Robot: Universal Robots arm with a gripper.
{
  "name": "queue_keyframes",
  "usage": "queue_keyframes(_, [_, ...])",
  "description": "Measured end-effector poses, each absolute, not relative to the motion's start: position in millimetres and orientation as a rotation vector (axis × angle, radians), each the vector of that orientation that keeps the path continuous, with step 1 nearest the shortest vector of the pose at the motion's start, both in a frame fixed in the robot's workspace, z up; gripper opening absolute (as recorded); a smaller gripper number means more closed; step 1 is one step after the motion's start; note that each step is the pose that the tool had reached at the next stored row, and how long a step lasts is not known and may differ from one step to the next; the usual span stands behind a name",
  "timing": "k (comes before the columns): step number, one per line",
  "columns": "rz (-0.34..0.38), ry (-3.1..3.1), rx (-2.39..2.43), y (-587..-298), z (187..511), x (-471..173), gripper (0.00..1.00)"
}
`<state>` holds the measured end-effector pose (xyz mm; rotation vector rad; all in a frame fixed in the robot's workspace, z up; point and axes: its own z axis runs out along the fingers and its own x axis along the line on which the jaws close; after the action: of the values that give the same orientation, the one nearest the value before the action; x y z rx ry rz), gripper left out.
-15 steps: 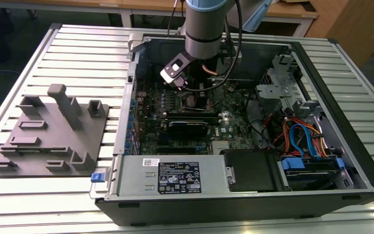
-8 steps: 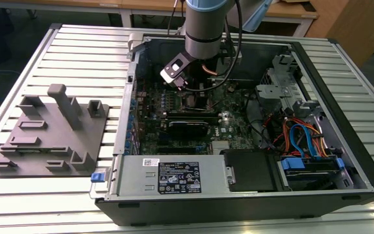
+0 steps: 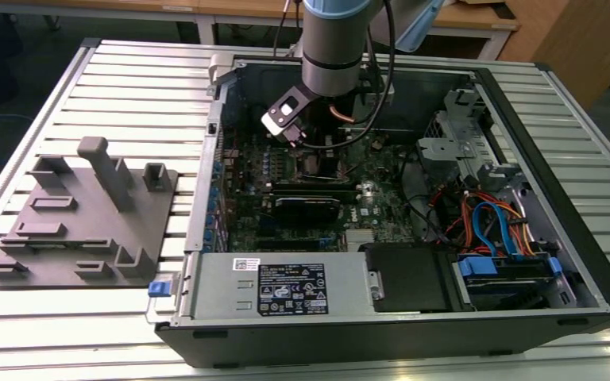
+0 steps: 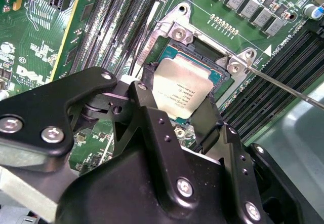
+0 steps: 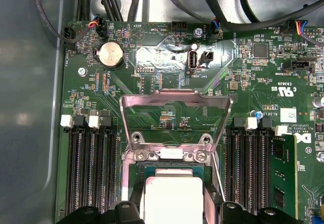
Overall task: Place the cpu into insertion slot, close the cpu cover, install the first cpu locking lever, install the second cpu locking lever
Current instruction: 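Place the cpu into insertion slot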
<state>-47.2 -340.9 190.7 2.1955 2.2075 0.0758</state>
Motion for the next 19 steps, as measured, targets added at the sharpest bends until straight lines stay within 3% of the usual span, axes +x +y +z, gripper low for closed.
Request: queue_keyframes(19, [0.076,2.207,2.195,-340.9,190.3,-47.2,0.54])
